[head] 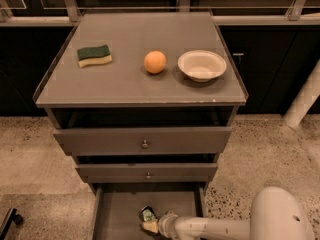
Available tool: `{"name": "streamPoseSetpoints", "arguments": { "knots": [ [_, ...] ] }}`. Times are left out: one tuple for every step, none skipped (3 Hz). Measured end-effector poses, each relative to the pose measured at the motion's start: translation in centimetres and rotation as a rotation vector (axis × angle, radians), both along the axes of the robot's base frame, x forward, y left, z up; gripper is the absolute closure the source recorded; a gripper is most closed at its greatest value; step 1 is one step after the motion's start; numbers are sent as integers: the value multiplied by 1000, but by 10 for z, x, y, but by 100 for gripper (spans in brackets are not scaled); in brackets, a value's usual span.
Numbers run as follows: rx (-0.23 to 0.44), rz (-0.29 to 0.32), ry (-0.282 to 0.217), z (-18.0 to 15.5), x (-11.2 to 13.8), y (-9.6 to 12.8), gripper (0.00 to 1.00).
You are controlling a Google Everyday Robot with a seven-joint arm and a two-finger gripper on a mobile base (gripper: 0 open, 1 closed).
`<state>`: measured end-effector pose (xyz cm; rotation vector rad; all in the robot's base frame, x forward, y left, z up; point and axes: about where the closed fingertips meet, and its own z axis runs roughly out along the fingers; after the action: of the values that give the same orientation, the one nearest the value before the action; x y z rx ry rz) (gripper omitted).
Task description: Pick green can from bottom drawer and place on counter
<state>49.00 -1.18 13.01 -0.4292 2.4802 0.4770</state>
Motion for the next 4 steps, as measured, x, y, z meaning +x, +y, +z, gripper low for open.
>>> {"name": "streamPoseSetpoints", "arguments": {
  "knots": [
    [0,0,0,0,0,0,41],
    [0,0,0,0,0,0,64],
    [0,0,0,0,0,0,88],
    [46,34,-12,13,0,2,100]
  ]
}}
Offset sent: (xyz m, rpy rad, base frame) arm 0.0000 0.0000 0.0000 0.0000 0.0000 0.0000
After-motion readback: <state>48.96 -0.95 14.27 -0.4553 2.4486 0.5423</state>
